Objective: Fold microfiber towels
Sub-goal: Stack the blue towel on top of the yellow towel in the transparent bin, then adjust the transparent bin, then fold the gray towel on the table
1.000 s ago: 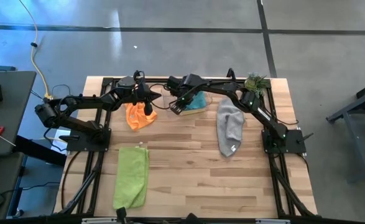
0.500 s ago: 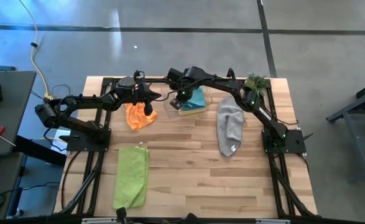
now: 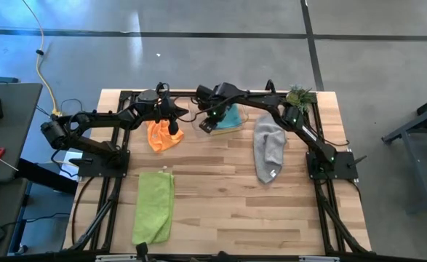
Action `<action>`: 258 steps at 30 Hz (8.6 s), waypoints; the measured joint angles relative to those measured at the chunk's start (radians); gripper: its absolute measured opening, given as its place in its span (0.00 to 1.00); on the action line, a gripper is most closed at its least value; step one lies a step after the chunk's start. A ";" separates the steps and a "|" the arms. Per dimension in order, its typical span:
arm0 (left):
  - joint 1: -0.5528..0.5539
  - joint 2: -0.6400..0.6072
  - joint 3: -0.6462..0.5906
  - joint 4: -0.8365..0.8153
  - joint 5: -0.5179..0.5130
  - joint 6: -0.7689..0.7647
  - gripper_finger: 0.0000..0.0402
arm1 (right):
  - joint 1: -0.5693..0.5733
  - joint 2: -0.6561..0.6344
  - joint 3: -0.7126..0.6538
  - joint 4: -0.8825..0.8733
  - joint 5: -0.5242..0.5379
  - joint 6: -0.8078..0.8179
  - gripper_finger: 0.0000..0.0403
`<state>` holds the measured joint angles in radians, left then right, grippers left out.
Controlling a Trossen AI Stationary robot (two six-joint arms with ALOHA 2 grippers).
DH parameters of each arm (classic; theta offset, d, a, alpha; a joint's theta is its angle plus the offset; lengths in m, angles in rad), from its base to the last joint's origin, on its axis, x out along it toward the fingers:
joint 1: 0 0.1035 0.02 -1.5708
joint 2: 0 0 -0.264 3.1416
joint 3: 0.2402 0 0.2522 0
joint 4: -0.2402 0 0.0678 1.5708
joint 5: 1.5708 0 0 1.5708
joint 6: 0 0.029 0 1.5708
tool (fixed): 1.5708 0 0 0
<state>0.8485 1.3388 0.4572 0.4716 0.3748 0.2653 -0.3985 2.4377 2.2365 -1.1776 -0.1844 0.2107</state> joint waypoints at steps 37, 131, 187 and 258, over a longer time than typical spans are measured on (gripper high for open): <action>-0.010 0.000 0.000 -0.035 0.029 0.030 0.00 | -0.145 -0.155 -0.125 0.234 0.150 -0.128 0.08; -0.624 0.095 -0.069 0.229 -0.214 -0.210 0.00 | 0.485 -1.368 -1.555 0.422 0.368 0.128 0.01; -1.166 0.435 0.366 0.131 -0.756 -0.358 0.49 | 0.685 -1.079 -0.836 -0.020 0.659 0.262 0.00; -1.311 0.487 0.430 -0.067 -1.464 -0.918 0.73 | 0.797 -0.822 -0.926 1.085 1.094 0.237 0.00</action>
<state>-0.4625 1.8253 0.8872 0.4042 -1.0895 -0.6525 0.3981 1.6161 1.3109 -0.0923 0.9097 0.4479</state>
